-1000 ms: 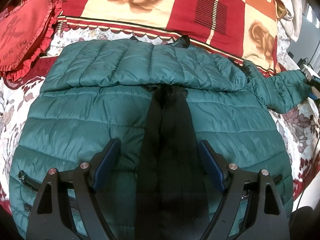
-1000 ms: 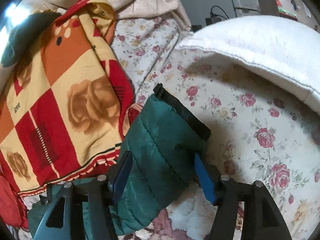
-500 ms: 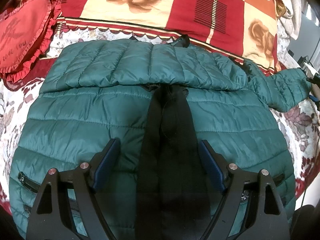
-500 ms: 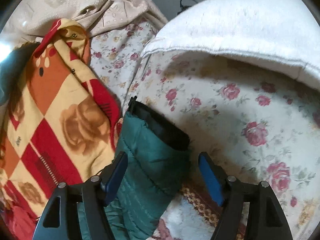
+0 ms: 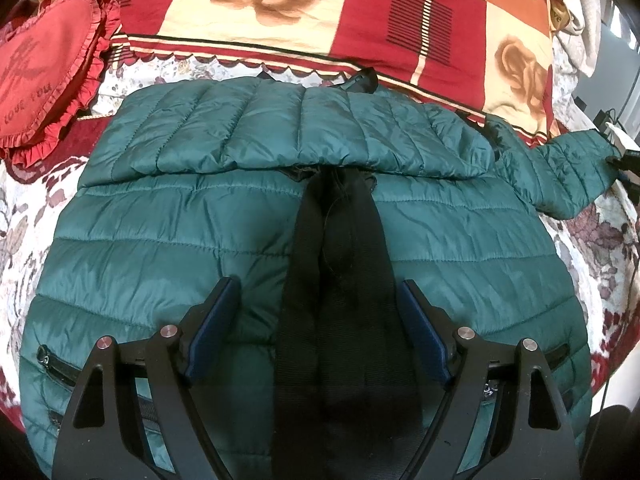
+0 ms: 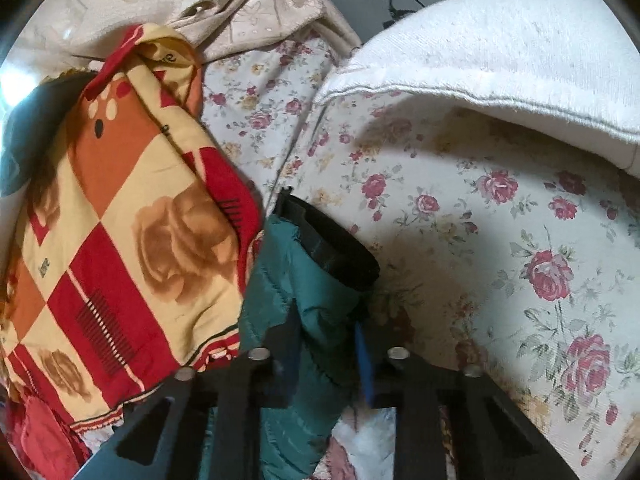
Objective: Fold large clothes
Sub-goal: 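Carry the sleeve cuff with the right tool across the jacket front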
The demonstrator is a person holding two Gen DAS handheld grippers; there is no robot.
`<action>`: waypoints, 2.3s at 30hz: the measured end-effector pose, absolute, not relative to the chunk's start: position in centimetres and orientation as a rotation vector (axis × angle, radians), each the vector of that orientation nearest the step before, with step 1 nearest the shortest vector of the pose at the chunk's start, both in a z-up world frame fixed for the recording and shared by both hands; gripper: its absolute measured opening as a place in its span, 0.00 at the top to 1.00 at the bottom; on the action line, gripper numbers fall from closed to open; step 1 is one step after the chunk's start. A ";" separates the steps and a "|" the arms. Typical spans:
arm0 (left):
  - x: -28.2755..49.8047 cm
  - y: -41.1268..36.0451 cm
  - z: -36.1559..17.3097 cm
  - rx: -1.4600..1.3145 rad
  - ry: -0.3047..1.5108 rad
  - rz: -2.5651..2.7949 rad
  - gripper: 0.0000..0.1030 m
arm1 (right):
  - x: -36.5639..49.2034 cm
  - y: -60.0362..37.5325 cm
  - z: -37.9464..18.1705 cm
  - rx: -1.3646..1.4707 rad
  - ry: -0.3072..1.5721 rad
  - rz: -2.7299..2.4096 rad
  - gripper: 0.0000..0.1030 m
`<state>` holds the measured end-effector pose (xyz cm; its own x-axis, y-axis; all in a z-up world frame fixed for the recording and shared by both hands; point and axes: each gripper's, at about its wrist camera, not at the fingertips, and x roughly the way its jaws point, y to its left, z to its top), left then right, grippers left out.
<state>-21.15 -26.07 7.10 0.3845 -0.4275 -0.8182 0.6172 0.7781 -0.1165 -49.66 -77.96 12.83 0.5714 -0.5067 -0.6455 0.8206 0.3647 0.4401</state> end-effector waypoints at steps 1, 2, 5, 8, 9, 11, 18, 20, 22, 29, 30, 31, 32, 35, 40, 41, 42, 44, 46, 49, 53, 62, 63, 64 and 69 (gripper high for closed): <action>-21.2 -26.1 7.1 0.220 0.969 -0.673 0.20 | -49.6 -77.6 13.2 0.811 0.436 -0.879 0.87; -21.3 -26.0 7.1 0.216 0.969 -0.675 0.20 | -49.5 -77.1 13.6 0.805 0.428 -0.863 0.88; -21.3 -25.6 7.6 0.197 0.966 -0.681 0.21 | -49.2 -75.6 14.9 0.800 0.406 -0.796 0.89; -21.2 -25.1 8.1 0.177 0.963 -0.680 0.21 | -48.4 -74.0 16.3 0.792 0.393 -0.731 0.89; -21.2 -24.8 8.3 0.169 0.963 -0.677 0.20 | -47.9 -73.4 16.8 0.785 0.391 -0.708 0.89; -20.9 -24.3 8.7 0.148 0.962 -0.672 0.21 | -47.0 -72.3 17.7 0.770 0.390 -0.671 0.90; -20.9 -22.4 10.5 0.105 0.926 -0.675 0.20 | -42.4 -67.3 20.2 0.690 0.436 -0.549 0.90; -21.0 -22.0 11.0 0.101 0.916 -0.677 0.20 | -41.4 -66.1 20.6 0.674 0.448 -0.526 0.90; -20.9 -21.5 11.3 0.094 0.912 -0.678 0.21 | -40.2 -64.7 21.0 0.659 0.461 -0.500 0.90; -20.2 -19.5 11.8 0.073 0.910 -0.652 0.21 | -36.0 -60.1 21.2 0.622 0.515 -0.421 0.90; -20.0 -19.2 11.7 0.068 0.913 -0.643 0.21 | -35.4 -59.5 21.1 0.623 0.519 -0.410 0.90; -19.9 -18.9 11.7 0.066 0.916 -0.637 0.21 | -35.0 -59.1 21.1 0.622 0.523 -0.403 0.90; -19.6 -18.7 11.5 0.064 0.922 -0.627 0.21 | -34.3 -58.5 20.9 0.620 0.530 -0.392 0.90; -19.0 -18.2 11.1 0.067 0.934 -0.597 0.21 | -32.5 -56.9 20.6 0.615 0.549 -0.366 0.90; -17.1 -17.7 11.0 0.078 0.918 -0.533 0.21 | -30.0 -55.0 19.9 0.617 0.575 -0.339 0.90; -16.5 -17.6 11.0 0.077 0.911 -0.518 0.21 | -29.6 -54.7 19.6 0.620 0.581 -0.335 0.90; -15.8 -17.5 10.9 0.079 0.909 -0.502 0.21 | -29.1 -54.4 19.3 0.621 0.587 -0.331 0.90; -14.3 -17.3 10.6 0.085 0.914 -0.472 0.21 | -28.2 -53.8 18.9 0.620 0.599 -0.324 0.90; -12.8 -16.9 10.2 0.083 0.918 -0.442 0.21 | -27.4 -53.2 18.5 0.618 0.610 -0.316 0.90; -11.0 -16.4 9.5 0.078 0.929 -0.408 0.21 | -26.3 -52.7 17.7 0.623 0.625 -0.306 0.90; -9.3 -16.0 8.9 0.055 0.933 -0.384 0.21 | -24.8 -51.8 16.7 0.635 0.642 -0.293 0.90; -7.5 -16.1 7.9 0.052 0.961 -0.368 0.21 | -21.8 -48.7 15.2 0.649 0.675 -0.224 0.90; -7.4 -16.0 7.8 0.045 0.967 -0.370 0.21 | -21.3 -48.2 15.1 0.647 0.679 -0.212 0.90; -7.5 -16.0 7.8 0.040 0.969 -0.371 0.21 | -20.9 -47.7 15.1 0.644 0.682 -0.202 0.90; -7.4 -15.7 8.0 0.022 0.969 -0.377 0.21 | -18.9 -45.4 14.4 0.638 0.707 -0.155 0.90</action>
<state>-7.40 -15.70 7.96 0.5067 -0.3026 -0.8072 0.3222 0.9350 -0.1482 -18.93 -45.39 14.36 0.7577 0.0764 -0.6481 0.3405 0.8009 0.4926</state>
